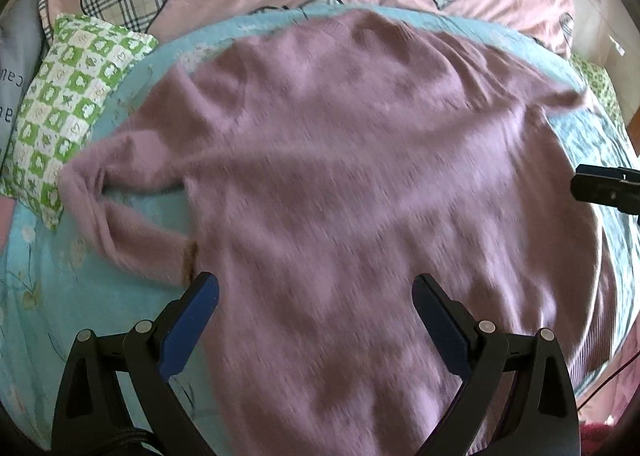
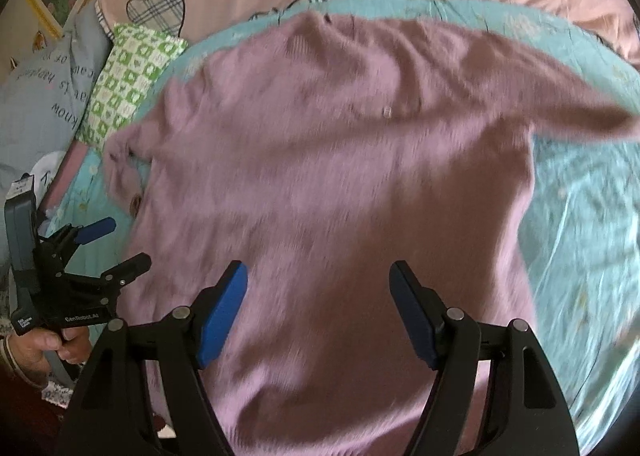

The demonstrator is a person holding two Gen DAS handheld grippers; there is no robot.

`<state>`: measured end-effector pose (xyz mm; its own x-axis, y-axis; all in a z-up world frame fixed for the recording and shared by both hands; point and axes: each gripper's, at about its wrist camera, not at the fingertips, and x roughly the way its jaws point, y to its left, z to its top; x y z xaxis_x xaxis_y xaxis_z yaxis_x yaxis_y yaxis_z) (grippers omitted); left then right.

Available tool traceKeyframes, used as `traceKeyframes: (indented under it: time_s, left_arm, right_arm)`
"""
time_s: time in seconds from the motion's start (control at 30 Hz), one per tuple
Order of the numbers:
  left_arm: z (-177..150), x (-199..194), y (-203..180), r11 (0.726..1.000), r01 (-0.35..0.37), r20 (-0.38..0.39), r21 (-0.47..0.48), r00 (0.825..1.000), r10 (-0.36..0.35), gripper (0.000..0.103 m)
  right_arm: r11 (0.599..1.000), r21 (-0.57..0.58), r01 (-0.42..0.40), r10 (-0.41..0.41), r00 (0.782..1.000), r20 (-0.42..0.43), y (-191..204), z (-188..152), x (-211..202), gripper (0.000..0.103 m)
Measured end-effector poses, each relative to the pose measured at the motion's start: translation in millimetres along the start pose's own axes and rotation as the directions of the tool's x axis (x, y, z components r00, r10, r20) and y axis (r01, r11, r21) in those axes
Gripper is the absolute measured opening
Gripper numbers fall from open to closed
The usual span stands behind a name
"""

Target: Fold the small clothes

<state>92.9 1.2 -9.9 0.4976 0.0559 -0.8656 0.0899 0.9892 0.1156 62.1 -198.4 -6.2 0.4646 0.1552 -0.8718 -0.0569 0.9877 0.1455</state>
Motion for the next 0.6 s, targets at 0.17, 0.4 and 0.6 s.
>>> traceKeyframes:
  time_s: [0.17,0.4,0.6]
  left_arm:
    - [43.2,7.1,20.7,1.0,-0.009,0.007,-0.005,1.0,0.009,0.098]
    - [119.3,31.8,57.1,0.996,0.082,0.006,-0.03,0.997,-0.082,0.098]
    - [188.7,67.9,92.9,0.987,0.147,-0.015,-0.057,0.989,-0.148,0.098]
  right_arm:
    - [0.999,-0.031,0.013,-0.012,0.999,0.044,-15.2,44.2,0.3,0.074]
    - [0.995,-0.096,0.03,-0.023,0.997,0.071,-38.5,112.5,9.5,0.074]
    - [0.992,-0.121,0.024,-0.013,0.996,0.088,-64.2,168.9,22.0,0.074]
